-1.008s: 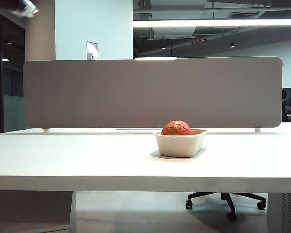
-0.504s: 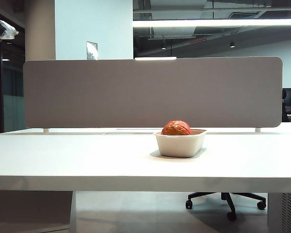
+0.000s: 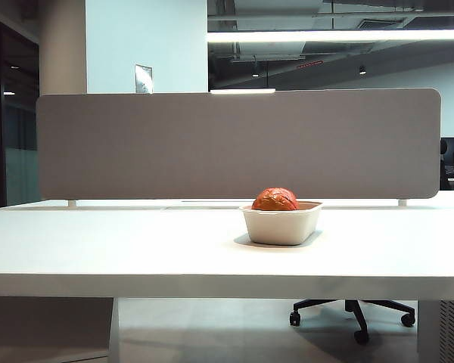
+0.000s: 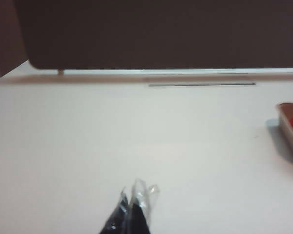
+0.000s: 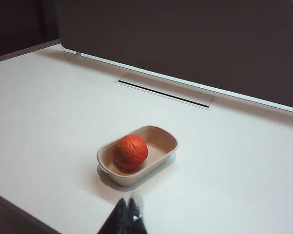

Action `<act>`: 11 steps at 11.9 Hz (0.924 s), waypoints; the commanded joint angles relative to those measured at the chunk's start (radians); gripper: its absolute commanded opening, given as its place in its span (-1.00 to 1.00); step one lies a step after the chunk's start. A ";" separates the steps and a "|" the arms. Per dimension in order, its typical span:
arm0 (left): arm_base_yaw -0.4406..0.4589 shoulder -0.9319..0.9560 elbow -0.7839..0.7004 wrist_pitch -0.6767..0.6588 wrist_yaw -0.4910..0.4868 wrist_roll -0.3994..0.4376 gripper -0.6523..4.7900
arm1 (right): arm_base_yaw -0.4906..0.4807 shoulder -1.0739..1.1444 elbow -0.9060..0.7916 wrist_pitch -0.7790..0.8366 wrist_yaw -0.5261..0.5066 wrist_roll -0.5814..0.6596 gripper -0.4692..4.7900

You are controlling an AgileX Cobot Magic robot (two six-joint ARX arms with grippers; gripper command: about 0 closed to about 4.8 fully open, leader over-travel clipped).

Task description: Pick up the orange and place it into the paper lunchbox.

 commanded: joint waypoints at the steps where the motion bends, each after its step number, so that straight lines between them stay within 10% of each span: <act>1: 0.042 -0.004 -0.024 0.060 0.040 0.001 -0.79 | 0.000 -0.004 0.003 0.013 -0.001 0.005 -0.82; 11: -0.008 -0.004 -0.060 0.108 -0.069 0.009 -0.76 | 0.000 -0.006 0.003 0.013 0.000 0.005 -0.82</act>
